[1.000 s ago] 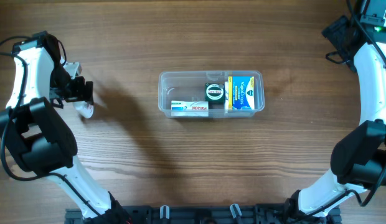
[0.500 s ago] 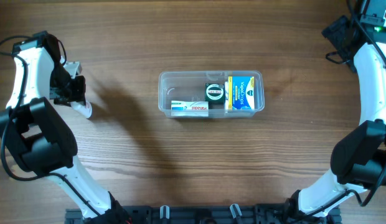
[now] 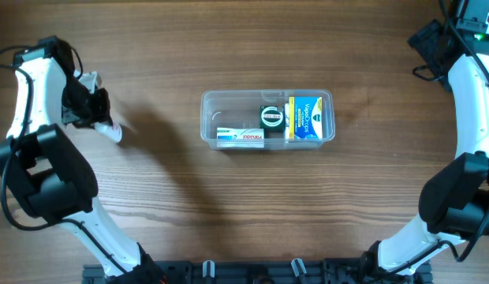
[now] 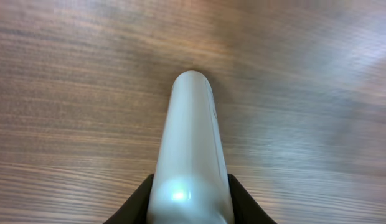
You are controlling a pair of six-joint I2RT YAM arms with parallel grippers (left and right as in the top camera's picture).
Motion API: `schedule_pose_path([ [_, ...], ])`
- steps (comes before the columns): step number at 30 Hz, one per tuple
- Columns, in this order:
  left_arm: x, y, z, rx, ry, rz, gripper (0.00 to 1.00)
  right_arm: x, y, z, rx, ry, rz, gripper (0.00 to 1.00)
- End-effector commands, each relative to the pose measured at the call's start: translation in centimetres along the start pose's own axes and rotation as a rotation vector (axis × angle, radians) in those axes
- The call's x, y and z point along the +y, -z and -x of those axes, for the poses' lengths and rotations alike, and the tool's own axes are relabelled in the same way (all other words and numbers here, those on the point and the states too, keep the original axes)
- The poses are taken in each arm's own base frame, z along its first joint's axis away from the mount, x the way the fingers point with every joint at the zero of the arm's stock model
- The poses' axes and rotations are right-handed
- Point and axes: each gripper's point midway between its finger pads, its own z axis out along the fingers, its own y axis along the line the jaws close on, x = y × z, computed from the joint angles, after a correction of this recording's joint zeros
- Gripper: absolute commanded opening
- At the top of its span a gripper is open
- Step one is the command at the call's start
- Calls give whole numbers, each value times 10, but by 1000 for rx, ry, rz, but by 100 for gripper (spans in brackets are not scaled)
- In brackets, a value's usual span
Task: Pack container
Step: 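Carry the lotion bottle over the container and lay it inside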
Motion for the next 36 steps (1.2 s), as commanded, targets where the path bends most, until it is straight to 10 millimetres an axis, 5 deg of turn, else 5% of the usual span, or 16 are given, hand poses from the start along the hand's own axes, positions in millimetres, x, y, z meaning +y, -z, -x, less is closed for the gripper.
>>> schedule_pose_path([
  [1,-28,47,23,-134,-1,-117,26,0,4,3,-15,-11,-3,100],
  [4,-63,92,30,-240,-82,-152,26,0,4,3,-15,-10,-3,100],
  [7,-148,145,30,-397,-293,-199,26,0,4,3,-15,-11,-3,100],
  [9,-194,162,26,-471,-410,-220,27,0,4,2,-15,-10,-3,100],
  [13,-280,166,2,-529,-629,-258,30,0,4,3,-15,-10,-3,100],
  [16,-313,163,-16,-544,-765,-235,27,0,4,3,-15,-10,-3,100],
  [24,-325,145,-47,-476,-1108,-165,30,0,4,2,-15,-10,-3,100],
  [36,-334,85,-37,-355,-1415,-108,31,0,4,3,-16,-10,-3,100],
])
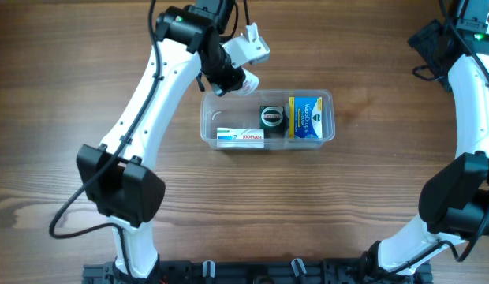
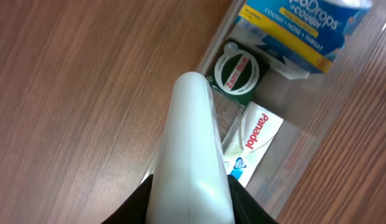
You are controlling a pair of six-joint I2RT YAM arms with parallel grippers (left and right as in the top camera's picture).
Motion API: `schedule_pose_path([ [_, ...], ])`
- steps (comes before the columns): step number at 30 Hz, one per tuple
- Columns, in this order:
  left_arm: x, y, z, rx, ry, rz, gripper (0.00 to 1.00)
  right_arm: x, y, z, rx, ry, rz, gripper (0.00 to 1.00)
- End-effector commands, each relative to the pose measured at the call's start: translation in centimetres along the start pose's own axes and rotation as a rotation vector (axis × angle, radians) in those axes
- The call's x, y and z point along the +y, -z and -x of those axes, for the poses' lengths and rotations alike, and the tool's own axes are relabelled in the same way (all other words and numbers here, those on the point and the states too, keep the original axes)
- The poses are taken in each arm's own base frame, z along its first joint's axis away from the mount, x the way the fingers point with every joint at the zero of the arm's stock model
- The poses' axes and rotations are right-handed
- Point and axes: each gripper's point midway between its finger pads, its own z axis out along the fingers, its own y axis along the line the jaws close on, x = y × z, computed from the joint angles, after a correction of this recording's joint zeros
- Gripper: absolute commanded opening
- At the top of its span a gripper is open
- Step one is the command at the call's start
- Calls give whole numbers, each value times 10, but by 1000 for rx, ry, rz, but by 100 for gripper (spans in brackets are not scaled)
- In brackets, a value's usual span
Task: Pack container
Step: 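Carry the lotion bottle over the container and lay it inside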
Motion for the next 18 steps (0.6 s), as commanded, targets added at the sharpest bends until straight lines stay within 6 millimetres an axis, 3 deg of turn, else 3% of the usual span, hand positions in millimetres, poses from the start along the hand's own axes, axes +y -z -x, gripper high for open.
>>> schedule_pose_path([
  [1,1,-8,3,3,-68,-11,31,0,4,3,-16,-10,-3,100],
  [12,-14,-55,-7,124,-143,-74,31,0,4,3,-15,-10,-3,100],
  [18,-24,-76,-29,184,-128,-125,36,0,4,3,-16,-10,-3,100],
])
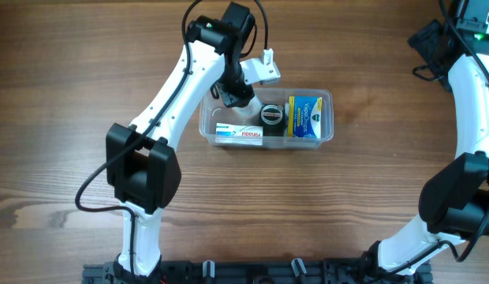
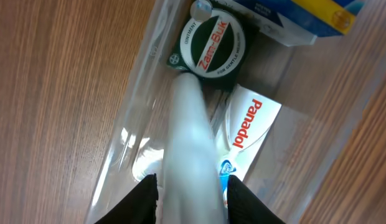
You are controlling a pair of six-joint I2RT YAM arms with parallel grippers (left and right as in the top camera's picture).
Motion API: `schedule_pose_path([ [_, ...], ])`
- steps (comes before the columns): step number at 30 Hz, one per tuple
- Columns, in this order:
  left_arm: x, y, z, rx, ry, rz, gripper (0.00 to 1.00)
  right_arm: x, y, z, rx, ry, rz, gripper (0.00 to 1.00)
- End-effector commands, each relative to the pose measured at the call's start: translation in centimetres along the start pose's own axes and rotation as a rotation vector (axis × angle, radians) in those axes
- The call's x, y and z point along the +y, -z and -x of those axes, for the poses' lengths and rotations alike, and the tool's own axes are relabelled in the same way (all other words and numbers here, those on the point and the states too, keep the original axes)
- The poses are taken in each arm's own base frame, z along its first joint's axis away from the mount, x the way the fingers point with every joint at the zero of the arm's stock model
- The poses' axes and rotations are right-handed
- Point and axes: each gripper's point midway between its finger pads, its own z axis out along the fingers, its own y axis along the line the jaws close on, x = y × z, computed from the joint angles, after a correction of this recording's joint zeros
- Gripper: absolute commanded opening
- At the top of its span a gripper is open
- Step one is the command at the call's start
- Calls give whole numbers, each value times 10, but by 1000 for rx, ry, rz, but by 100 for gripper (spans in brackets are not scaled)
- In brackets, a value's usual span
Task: Pack container
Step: 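Carry the lotion bottle over the container and lay it inside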
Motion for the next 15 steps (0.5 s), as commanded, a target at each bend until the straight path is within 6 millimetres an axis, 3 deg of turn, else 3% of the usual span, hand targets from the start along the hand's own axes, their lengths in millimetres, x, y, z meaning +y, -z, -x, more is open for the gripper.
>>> schedule_pose_path([
  [1,-6,-20,-12,37,-12,-32,35,0,4,3,-15,-11,-3,100],
  [4,0,-29,-20,73,-12,-1,32,0,4,3,-15,-10,-3,100],
  [11,8,-29,-12,41,-19,32,31,0,4,2,-15,-10,-3,100],
  [14,12,-28,-7,21,-15,52,36,0,4,3,-15,-10,-3,100],
  [15,17,-25,-1,0,12,71,47,0,4,3,-15,-10,-2,100],
])
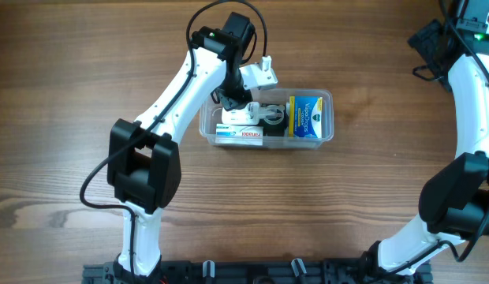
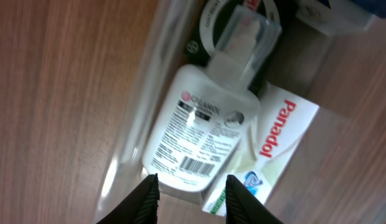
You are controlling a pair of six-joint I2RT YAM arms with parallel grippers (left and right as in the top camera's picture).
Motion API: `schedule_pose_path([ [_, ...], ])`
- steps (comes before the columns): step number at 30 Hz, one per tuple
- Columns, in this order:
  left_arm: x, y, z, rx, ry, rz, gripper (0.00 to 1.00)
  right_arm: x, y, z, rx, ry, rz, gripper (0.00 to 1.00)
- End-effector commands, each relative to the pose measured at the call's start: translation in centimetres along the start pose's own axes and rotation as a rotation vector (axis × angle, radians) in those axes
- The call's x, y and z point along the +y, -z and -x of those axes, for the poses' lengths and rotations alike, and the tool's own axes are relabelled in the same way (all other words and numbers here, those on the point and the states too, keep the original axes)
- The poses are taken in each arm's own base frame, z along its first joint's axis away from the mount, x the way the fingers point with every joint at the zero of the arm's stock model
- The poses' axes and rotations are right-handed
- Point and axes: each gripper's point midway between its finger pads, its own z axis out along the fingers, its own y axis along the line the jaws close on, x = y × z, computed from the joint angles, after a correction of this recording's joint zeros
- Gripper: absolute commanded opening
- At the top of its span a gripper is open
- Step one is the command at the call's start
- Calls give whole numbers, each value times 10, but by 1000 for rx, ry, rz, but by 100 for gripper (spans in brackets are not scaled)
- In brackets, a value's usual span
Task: Pack container
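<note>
The clear plastic container [image 1: 210, 126] sits mid-table. Lying in it is a white bottle [image 2: 202, 127] with a clear cap [image 2: 246, 34], label up, resting across the Panadol box [image 2: 280, 130] and the green Zam-Buk tin [image 2: 207, 22]. In the overhead view the bottle [image 1: 243, 116] lies left of the blue-yellow VapoDrops box [image 1: 306, 117]. My left gripper [image 2: 191, 183] hangs open just above the bottle's base, fingers apart and empty. The right gripper [image 1: 424, 39] stays at the far right corner, too small to read.
The left arm [image 1: 181, 87] reaches across the table from the lower left to the container. The right arm [image 1: 469, 102] runs along the right edge. Bare wooden tabletop [image 1: 95, 158] surrounds the container.
The left gripper opened and let go of the white bottle. It was held nose-down inside the container; now it lies flat on the Panadol box and tin.
The left gripper first held the white bottle at the table's far left. It then held it by the container's back left corner, then lowered inside the container. Now the bottle lies released inside. The right arm never moved.
</note>
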Motion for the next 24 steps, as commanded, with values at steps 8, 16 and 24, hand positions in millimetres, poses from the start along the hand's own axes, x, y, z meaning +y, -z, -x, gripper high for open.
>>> schedule_pose_path([
  [8,37,132,67,-394,187,278,100,0,4,2,-15,-10,-3,100],
  [16,32,277,12,-570,376,515,100,0,4,3,-16,-10,-3,100],
  [24,3,351,-55,-747,720,495,100,0,4,3,-15,-10,-3,100],
])
